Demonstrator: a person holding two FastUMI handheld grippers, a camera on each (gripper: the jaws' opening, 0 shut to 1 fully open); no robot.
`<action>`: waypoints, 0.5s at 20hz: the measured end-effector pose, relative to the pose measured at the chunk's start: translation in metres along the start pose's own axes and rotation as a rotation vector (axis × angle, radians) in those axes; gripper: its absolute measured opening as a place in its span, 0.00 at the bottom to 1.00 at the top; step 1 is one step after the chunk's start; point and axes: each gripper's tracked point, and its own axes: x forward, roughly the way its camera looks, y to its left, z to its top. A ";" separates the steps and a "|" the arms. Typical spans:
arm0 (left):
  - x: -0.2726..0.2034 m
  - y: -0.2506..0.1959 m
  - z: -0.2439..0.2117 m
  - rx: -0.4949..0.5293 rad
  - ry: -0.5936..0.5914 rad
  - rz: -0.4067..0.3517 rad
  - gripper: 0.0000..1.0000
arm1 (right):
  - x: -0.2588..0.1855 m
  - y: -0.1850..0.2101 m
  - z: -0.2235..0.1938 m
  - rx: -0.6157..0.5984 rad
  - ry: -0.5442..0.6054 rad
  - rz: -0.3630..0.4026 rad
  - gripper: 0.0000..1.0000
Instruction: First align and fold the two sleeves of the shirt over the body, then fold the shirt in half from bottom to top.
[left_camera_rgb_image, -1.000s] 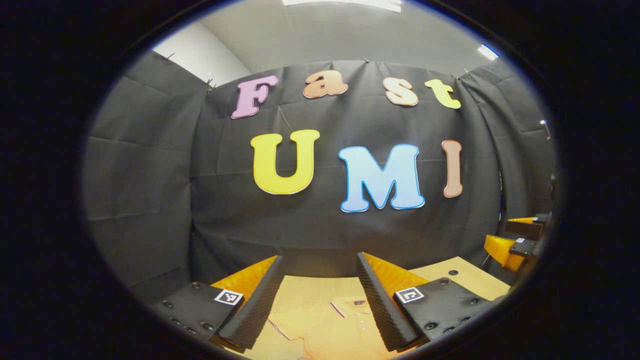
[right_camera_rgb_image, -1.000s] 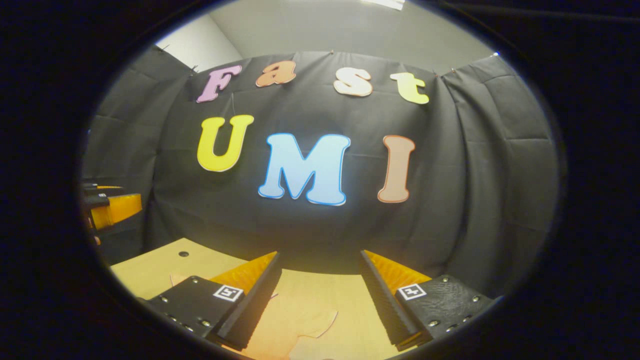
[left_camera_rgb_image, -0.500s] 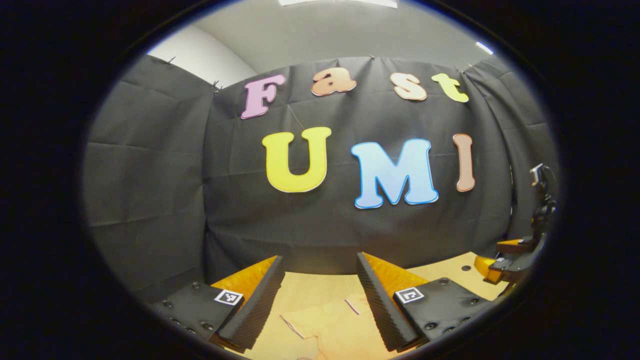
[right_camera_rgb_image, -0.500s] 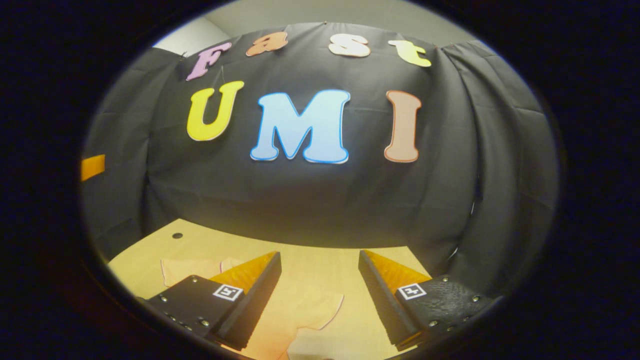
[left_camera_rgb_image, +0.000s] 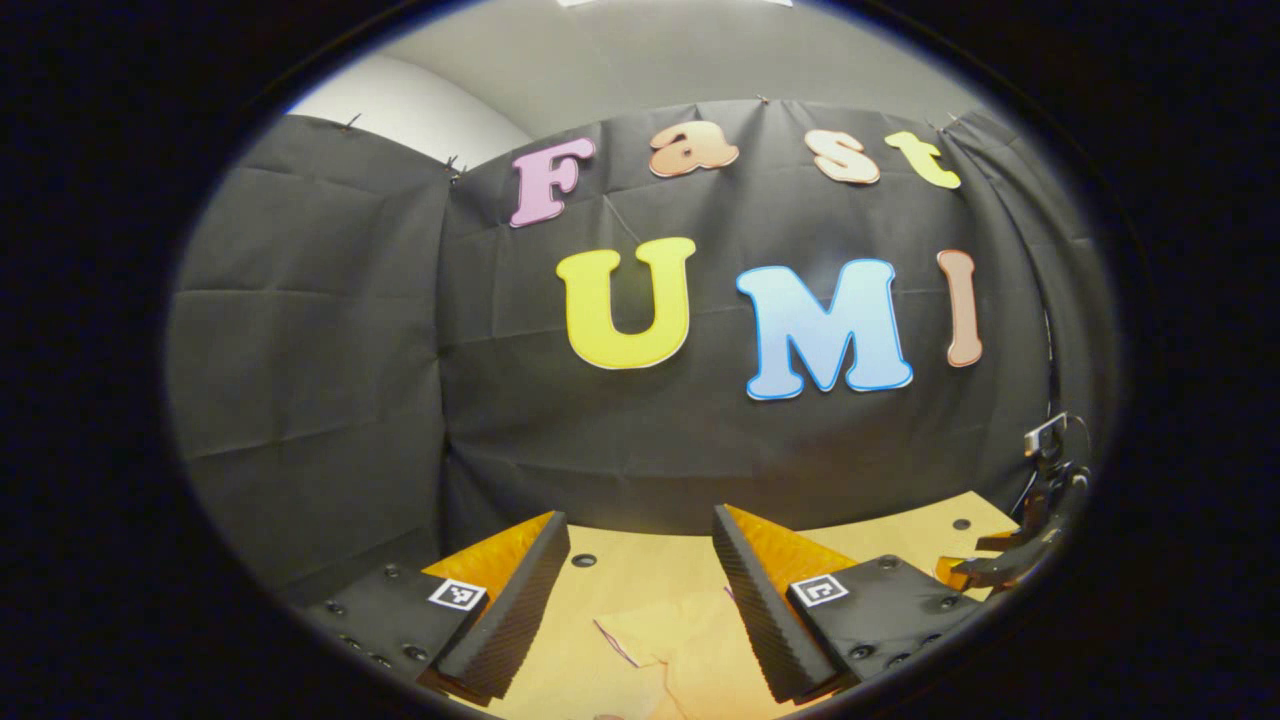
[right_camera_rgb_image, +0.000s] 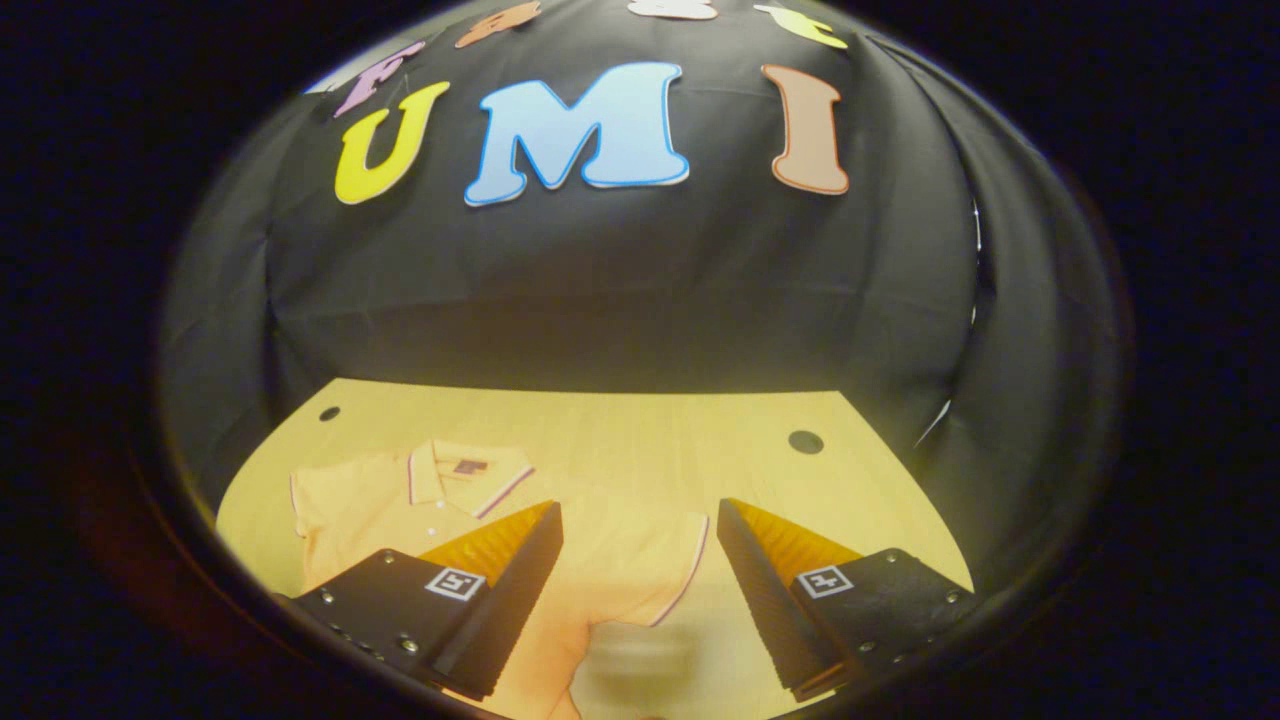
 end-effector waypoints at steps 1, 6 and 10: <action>0.000 0.002 -0.001 0.001 0.005 0.007 0.96 | 0.005 -0.003 -0.013 0.002 0.029 -0.001 0.98; 0.003 0.010 -0.008 0.006 0.029 0.036 0.94 | 0.035 -0.011 -0.059 0.036 0.154 -0.014 0.98; 0.006 0.012 -0.017 0.008 0.052 0.049 0.94 | 0.055 -0.013 -0.082 0.060 0.236 -0.015 0.98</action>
